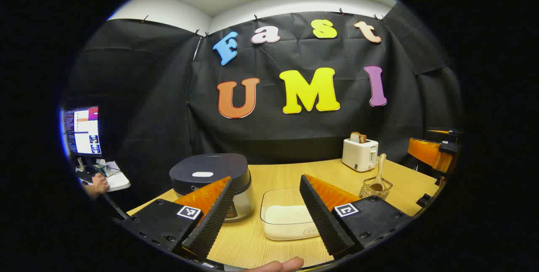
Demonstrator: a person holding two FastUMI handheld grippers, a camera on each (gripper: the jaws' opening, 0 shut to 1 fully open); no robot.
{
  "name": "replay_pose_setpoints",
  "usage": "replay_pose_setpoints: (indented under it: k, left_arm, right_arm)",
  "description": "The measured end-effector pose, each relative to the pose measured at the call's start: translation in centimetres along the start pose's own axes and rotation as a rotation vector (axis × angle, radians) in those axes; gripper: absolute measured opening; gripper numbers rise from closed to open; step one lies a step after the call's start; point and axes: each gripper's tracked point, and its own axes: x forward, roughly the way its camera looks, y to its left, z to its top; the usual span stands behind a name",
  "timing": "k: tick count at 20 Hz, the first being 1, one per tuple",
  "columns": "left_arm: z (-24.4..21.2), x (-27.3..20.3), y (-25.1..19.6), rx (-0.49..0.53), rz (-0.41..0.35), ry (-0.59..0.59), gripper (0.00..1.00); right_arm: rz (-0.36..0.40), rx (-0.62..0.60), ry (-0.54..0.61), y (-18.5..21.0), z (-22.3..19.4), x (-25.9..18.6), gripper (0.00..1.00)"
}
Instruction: Close the left gripper, press the button to open the rice cooker; take a wooden spoon from the chopstick holder with the right hand, scoop a spoonful of rice and pour it into the rice cooker, then put the wooden spoon back into the chopstick holder.
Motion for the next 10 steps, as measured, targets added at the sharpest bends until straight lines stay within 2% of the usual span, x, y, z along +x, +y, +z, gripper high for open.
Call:
replay_pose_setpoints:
  k: [4, 5, 10]
  left_arm:
    - [-0.2, 0.2, 0.2, -0.003, -0.005, 0.009, 0.98]
    - [-0.2, 0.3, 0.3, -0.005, -0.002, 0.011, 0.98]
    - [-0.7, 1.2, 1.4, -0.021, 0.014, 0.026, 0.98]
  right_arm:
    - [-0.019, -0.008, -0.011, -0.6, 0.2, 0.2, 0.99]
    - [-0.036, -0.006, -0.010, -0.9, 0.2, 0.2, 0.96]
    - [-0.055, -0.003, -0.007, -1.4, 0.2, 0.0, 0.96]
